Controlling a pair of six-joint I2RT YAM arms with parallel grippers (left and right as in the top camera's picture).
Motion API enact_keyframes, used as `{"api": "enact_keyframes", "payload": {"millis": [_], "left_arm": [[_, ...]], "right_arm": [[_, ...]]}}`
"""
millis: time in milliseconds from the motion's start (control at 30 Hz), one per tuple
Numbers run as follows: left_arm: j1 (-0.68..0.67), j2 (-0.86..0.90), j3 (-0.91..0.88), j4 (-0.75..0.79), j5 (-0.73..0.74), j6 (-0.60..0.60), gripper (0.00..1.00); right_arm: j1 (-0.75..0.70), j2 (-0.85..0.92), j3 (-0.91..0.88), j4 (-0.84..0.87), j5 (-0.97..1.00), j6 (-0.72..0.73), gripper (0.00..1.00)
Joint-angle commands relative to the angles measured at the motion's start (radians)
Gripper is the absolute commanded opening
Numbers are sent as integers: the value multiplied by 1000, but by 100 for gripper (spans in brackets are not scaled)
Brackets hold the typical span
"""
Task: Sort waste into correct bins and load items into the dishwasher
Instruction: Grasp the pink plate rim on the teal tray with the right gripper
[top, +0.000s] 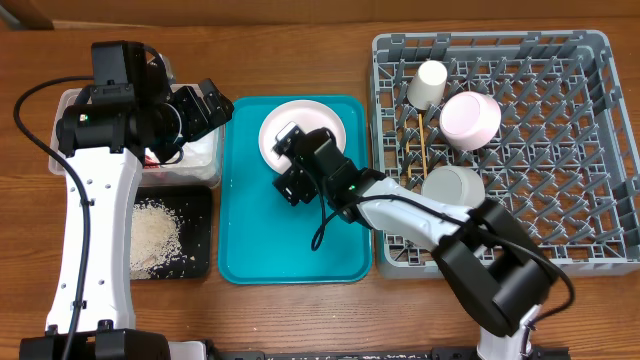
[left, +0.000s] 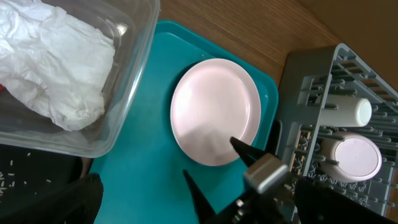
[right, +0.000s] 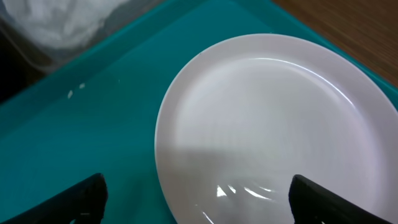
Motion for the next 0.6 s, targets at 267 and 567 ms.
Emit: {"api": "enact_keyframes", "payload": {"millis": [267,567], "left_arm": [[1,-7,25,1,10,8,100],[1,-7,25,1,10,8,100]], "right_arm": [[-1,106,18,10,-21,-140,64],[0,98,18,10,-21,-139,21]]}}
